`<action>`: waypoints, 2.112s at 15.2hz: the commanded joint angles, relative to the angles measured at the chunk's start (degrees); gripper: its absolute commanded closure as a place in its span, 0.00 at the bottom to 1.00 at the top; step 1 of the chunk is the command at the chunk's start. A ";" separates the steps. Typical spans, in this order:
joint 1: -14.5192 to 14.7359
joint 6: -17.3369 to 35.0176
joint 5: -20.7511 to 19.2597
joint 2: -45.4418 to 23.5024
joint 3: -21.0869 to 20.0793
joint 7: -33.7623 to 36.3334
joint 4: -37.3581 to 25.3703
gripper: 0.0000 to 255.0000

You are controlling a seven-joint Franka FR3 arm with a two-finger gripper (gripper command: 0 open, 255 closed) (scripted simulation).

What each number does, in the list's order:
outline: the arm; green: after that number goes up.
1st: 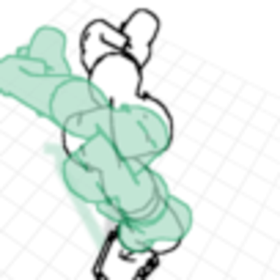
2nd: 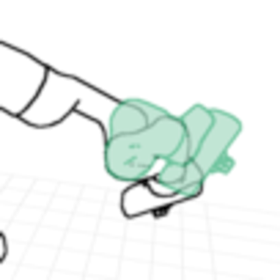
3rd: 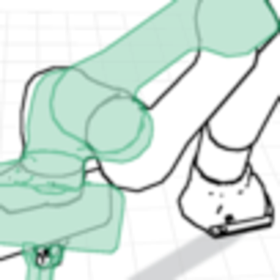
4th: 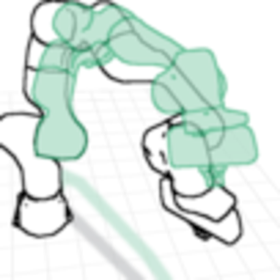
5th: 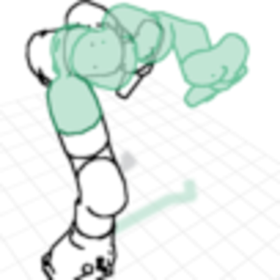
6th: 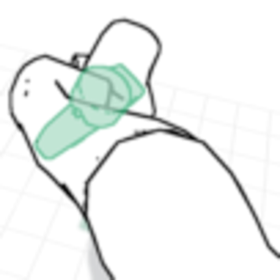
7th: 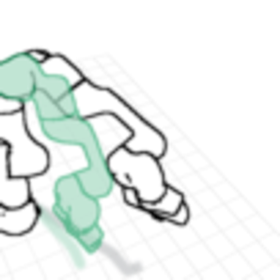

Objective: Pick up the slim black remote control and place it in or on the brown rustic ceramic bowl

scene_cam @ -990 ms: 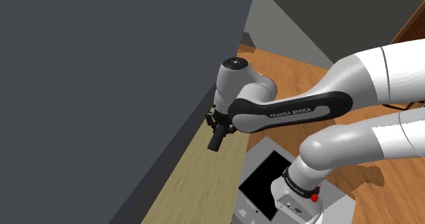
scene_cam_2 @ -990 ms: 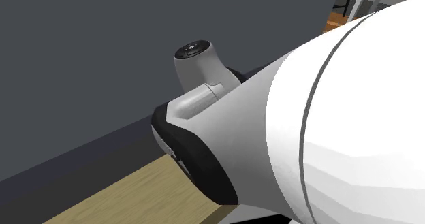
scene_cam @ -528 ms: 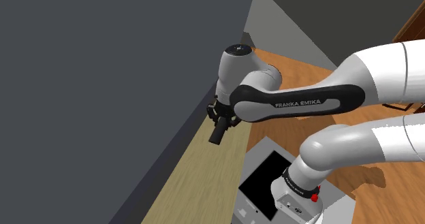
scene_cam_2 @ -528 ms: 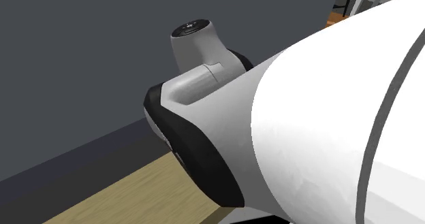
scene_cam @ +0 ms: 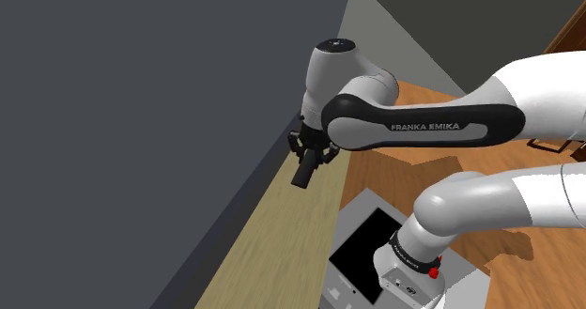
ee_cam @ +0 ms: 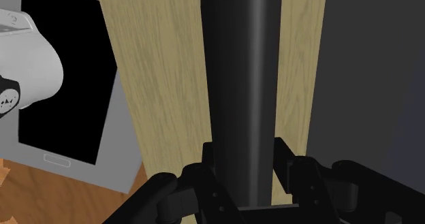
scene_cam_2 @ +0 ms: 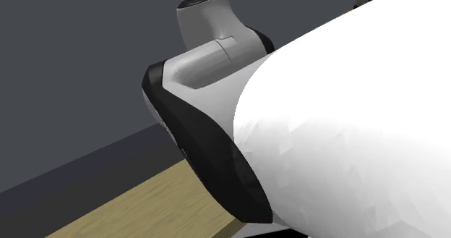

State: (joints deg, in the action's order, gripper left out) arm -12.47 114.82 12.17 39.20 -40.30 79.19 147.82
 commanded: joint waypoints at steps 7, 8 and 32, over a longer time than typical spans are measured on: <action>0.10 -6.70 -1.01 1.92 2.60 -1.14 -4.79 1.00; 0.06 -7.48 -1.16 2.06 2.88 -1.26 -5.44 1.00; -18.03 7.14 -17.69 -17.54 22.55 -26.37 -11.96 1.00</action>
State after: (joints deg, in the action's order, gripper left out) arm -29.51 121.46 -4.67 23.40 -18.67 54.12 137.27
